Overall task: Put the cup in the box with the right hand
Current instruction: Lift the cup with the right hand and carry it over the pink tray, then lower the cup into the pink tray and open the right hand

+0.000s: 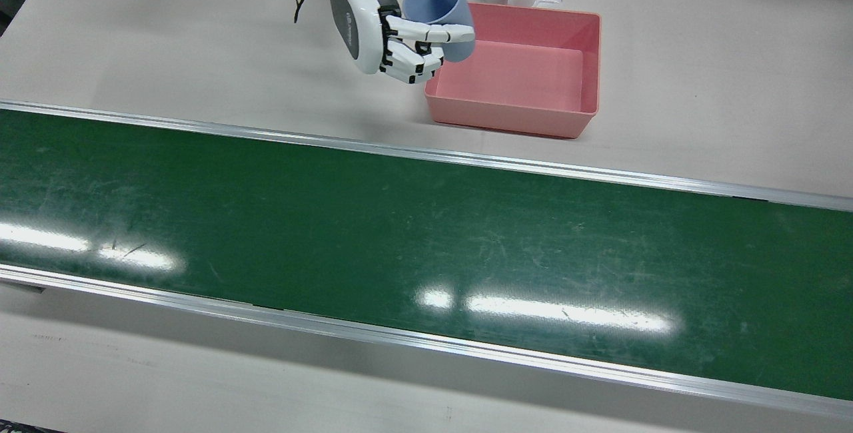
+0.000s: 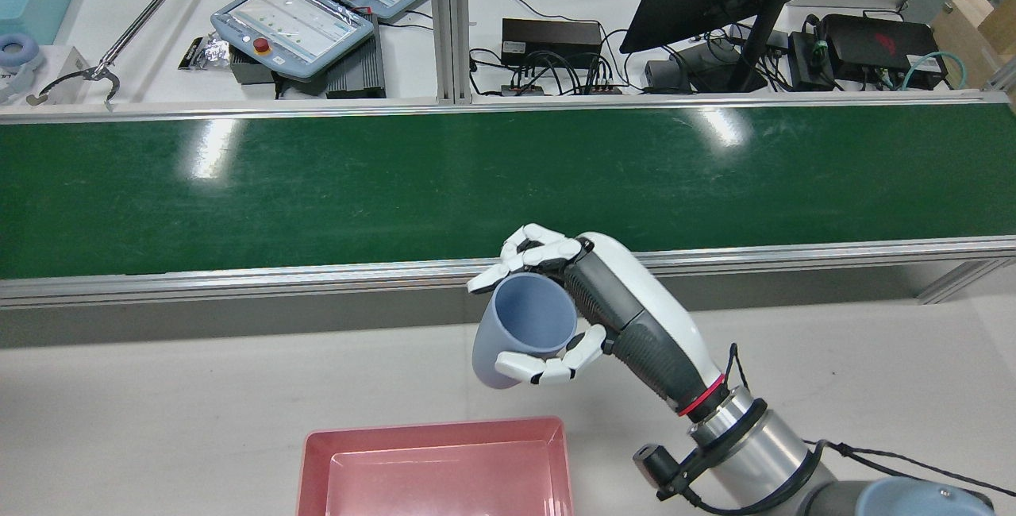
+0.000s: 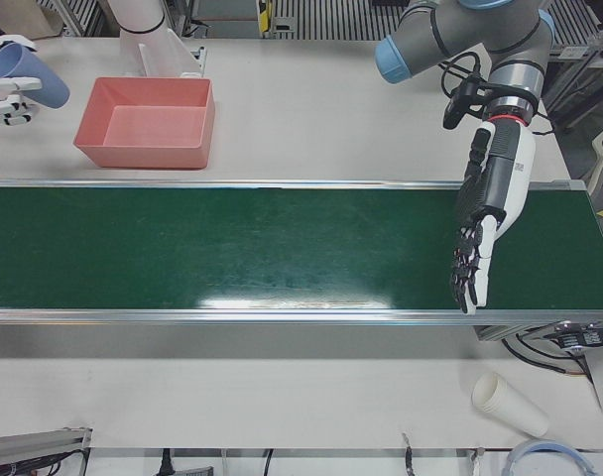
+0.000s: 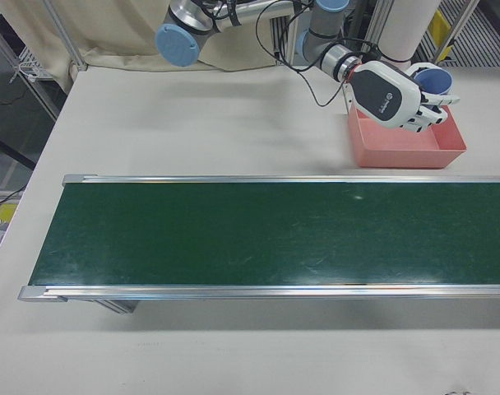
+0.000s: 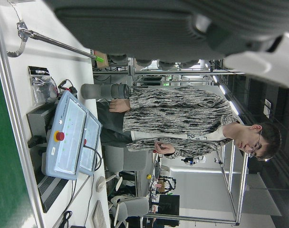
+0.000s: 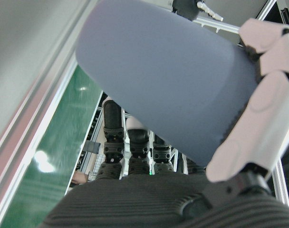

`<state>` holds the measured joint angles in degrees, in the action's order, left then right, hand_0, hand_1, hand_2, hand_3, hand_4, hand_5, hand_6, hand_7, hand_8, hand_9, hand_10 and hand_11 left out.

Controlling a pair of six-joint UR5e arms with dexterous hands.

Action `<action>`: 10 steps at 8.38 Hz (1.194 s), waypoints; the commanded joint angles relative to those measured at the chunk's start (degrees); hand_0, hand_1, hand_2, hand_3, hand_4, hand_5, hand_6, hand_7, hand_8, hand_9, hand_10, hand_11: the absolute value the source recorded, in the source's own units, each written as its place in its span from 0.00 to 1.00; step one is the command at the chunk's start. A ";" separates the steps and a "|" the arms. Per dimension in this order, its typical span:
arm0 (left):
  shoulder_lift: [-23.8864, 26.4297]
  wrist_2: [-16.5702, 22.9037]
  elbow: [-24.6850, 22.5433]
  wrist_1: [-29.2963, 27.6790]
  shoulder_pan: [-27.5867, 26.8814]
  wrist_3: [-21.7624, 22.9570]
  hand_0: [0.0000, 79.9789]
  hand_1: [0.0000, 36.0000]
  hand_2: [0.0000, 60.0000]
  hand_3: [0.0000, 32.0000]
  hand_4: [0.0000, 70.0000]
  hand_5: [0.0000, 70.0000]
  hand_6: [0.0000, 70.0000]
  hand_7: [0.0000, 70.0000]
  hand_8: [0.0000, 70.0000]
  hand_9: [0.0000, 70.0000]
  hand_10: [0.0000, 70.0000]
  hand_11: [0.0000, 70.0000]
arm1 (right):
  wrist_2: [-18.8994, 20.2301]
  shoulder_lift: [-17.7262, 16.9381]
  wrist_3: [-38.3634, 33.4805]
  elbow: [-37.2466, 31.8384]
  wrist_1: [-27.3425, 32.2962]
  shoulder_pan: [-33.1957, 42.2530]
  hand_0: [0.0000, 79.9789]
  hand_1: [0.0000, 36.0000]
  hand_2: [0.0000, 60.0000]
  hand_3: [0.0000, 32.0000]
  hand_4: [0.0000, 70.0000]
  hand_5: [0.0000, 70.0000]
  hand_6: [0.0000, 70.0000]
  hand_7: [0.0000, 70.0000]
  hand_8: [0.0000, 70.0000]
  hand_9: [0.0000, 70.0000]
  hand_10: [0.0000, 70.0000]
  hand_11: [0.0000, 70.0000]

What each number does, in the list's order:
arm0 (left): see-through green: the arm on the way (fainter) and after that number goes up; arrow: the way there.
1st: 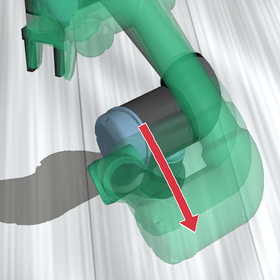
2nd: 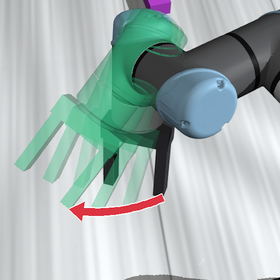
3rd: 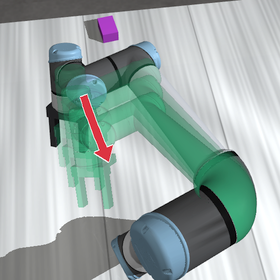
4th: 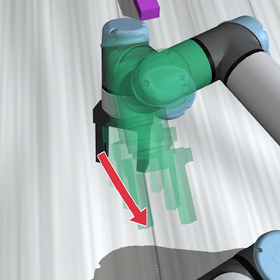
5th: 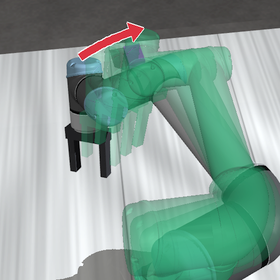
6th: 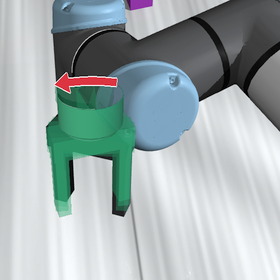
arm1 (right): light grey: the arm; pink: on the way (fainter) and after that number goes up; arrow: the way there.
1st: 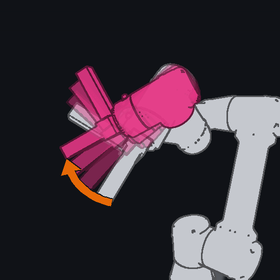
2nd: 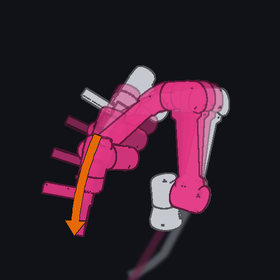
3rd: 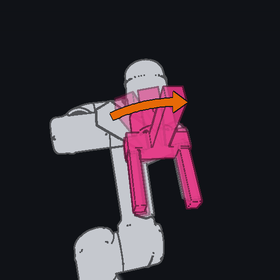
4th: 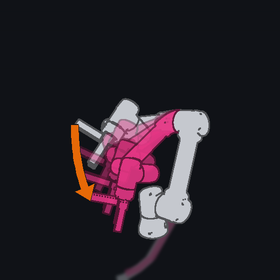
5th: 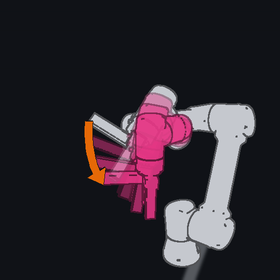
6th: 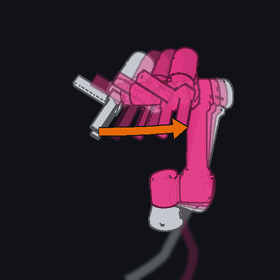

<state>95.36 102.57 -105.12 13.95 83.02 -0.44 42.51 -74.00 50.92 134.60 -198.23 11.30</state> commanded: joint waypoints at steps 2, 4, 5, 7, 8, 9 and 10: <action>0.00 0.00 0.00 -0.06 -0.05 0.00 0.00 0.00 0.00 0.00 0.00 0.00 0.00 0.00 0.00 0.00 0.00 0.00 | -8.48 0.44 7.26 -0.29 5.40 -13.40 0.60 0.31 0.00 0.00 0.00 0.05 0.01 0.00 0.00 0.00 0.00 0.01; 0.00 0.00 0.00 -0.06 -0.05 0.00 0.00 0.00 0.00 0.00 0.00 0.00 0.00 0.00 0.00 0.00 0.00 0.00 | -8.58 -0.52 7.09 -0.47 7.24 -13.41 0.59 0.26 0.00 0.00 0.00 0.04 0.01 0.00 0.00 0.00 0.00 0.00; 0.00 0.00 0.09 -0.06 -0.05 0.00 0.00 0.00 0.00 0.00 0.00 0.00 0.00 0.00 0.00 0.00 0.00 0.00 | -8.50 -1.57 6.56 -0.39 7.25 -13.33 0.59 0.27 0.00 0.00 0.00 0.05 0.01 0.00 0.00 0.00 0.00 0.00; 0.00 0.00 0.09 -0.06 -0.05 0.00 0.00 0.00 0.00 0.00 0.00 0.00 0.00 0.00 0.00 0.00 0.00 0.00 | -7.71 -4.38 0.36 0.93 7.07 -8.19 0.60 0.31 0.00 0.00 0.00 0.05 0.02 0.00 0.00 0.00 0.00 0.01; 0.00 0.00 0.01 -0.06 -0.05 0.00 0.00 0.00 0.00 0.00 0.00 0.00 0.00 0.00 0.00 0.00 0.00 0.00 | -6.75 -7.96 -4.82 1.54 6.38 -1.09 0.62 0.38 0.00 0.00 0.00 0.06 0.02 0.00 0.00 0.00 0.00 0.01; 0.00 0.00 0.00 -0.06 -0.05 0.00 0.00 0.00 0.00 0.00 0.00 0.00 0.00 0.00 0.00 0.00 0.00 0.00 | -0.82 -10.78 -8.26 1.98 5.67 7.51 0.62 0.40 0.00 0.00 0.00 0.06 0.03 0.01 0.00 0.00 0.00 0.00; 0.00 0.00 0.09 -0.06 -0.05 0.00 0.00 0.00 0.00 0.00 0.00 0.00 0.00 0.00 0.00 0.00 0.00 0.00 | 4.98 -11.51 -13.34 1.12 1.92 16.82 0.62 0.38 0.00 0.00 0.00 0.06 0.03 0.03 0.00 0.00 0.00 0.02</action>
<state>95.36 102.57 -105.08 13.89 82.98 -0.44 37.68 -81.77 46.85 136.03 -191.92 10.97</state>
